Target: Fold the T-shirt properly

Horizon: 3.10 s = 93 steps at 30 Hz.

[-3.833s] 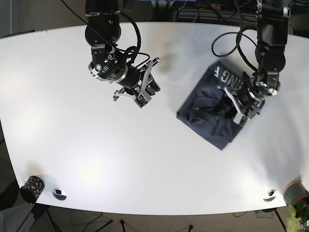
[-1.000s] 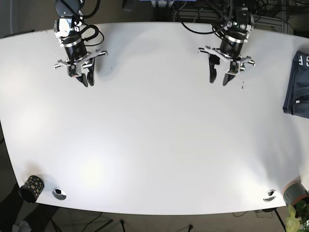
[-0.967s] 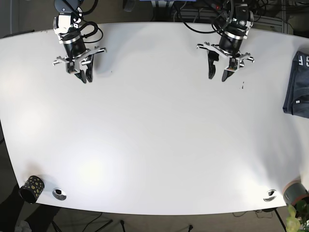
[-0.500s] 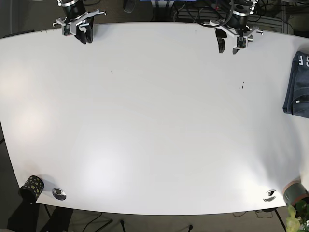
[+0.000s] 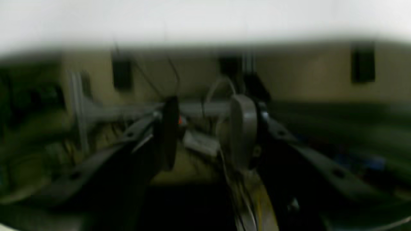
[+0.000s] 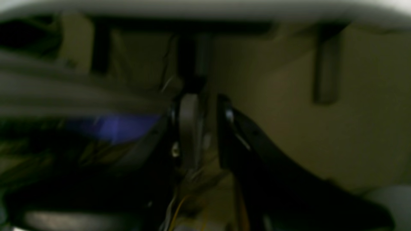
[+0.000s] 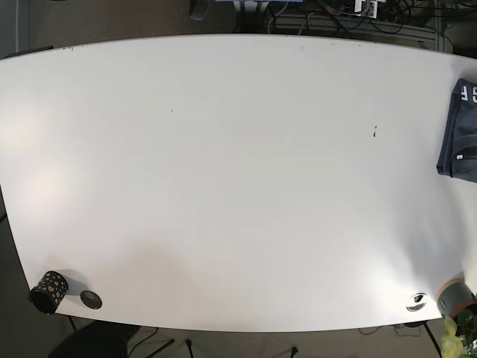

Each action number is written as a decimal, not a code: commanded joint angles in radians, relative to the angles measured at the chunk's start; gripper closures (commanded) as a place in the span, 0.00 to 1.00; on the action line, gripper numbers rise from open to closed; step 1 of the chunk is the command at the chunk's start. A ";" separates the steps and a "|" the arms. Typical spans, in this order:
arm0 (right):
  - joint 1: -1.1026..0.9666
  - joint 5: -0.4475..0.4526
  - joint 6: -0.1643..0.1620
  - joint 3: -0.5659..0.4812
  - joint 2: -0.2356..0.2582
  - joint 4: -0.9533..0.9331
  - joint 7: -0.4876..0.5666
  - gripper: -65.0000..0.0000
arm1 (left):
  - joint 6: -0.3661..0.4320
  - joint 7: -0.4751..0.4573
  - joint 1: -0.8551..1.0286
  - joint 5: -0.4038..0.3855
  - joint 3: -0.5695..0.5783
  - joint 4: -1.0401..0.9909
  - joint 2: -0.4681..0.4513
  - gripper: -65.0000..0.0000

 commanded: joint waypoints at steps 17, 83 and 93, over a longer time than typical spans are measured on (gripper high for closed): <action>0.358 0.000 -0.009 -0.216 0.018 -0.600 0.017 0.85 | 0.001 -0.018 -0.354 0.003 0.000 -0.698 -0.046 0.78; 0.084 0.013 -0.108 -0.077 -0.014 -0.132 -0.278 0.85 | 0.193 -0.220 -0.110 -0.006 0.232 -0.443 -0.188 0.57; -0.117 0.065 -0.108 0.029 -0.019 0.178 -0.278 0.86 | 0.193 -0.222 0.063 -0.012 0.192 -0.058 -0.172 0.57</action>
